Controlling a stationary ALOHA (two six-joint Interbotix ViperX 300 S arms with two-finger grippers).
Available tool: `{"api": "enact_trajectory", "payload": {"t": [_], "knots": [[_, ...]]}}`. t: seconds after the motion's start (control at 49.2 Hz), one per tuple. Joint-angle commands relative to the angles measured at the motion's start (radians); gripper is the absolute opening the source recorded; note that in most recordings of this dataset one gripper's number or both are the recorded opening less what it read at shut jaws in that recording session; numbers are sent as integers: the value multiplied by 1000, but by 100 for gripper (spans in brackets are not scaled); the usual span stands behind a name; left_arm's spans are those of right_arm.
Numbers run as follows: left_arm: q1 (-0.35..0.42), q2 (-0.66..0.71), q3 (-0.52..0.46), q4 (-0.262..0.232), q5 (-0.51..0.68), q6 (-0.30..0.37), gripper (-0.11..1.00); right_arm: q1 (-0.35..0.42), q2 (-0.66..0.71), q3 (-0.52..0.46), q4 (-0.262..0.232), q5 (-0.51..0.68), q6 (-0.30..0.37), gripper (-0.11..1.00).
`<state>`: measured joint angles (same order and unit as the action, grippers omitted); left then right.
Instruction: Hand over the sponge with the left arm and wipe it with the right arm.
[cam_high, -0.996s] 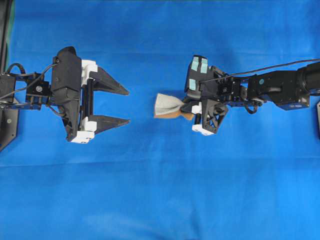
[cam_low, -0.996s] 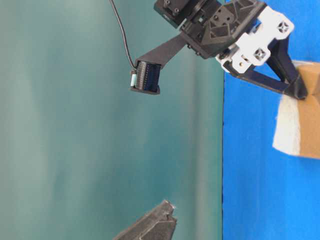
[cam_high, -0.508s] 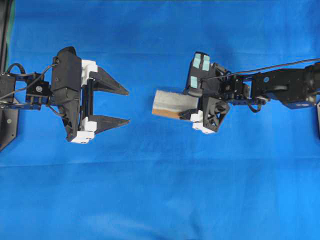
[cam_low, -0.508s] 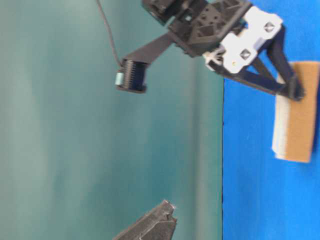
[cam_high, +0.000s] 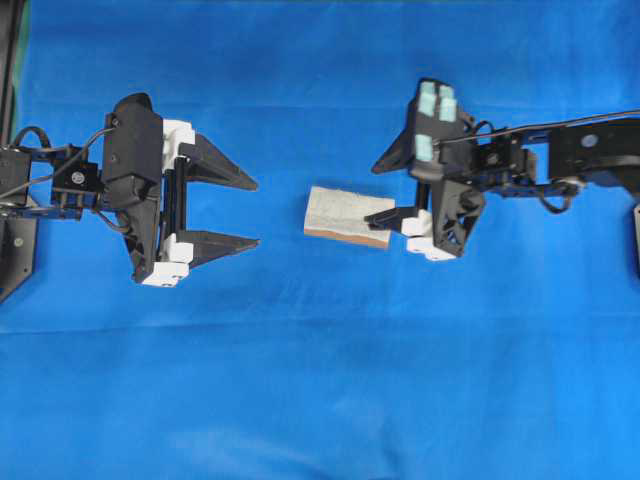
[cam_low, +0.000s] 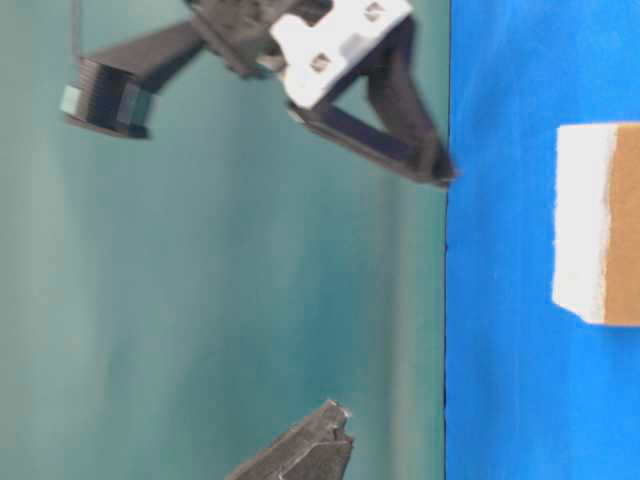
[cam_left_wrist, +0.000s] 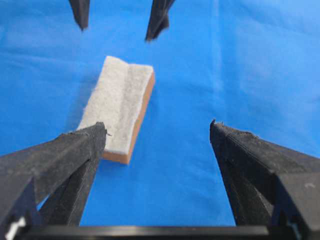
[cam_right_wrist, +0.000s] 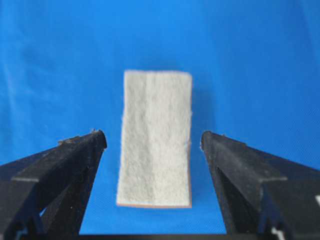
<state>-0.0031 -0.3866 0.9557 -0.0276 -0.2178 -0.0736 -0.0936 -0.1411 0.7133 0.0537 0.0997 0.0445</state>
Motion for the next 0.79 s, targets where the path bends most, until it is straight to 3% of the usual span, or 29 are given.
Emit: {"api": "enact_trajectory", "payload": {"t": [0.0, 0.447, 0.772], "knots": [[-2, -6, -18, 0, -8, 3, 80, 2, -55, -9, -6, 2, -2, 73], [-2, -20, -15, 0, -8, 2, 80, 2, -91, 2, -6, -3, -2, 73], [-2, -158, 25, 0, 38, 3, 80, 2, -319, 100, -17, 38, -3, 73]]}}
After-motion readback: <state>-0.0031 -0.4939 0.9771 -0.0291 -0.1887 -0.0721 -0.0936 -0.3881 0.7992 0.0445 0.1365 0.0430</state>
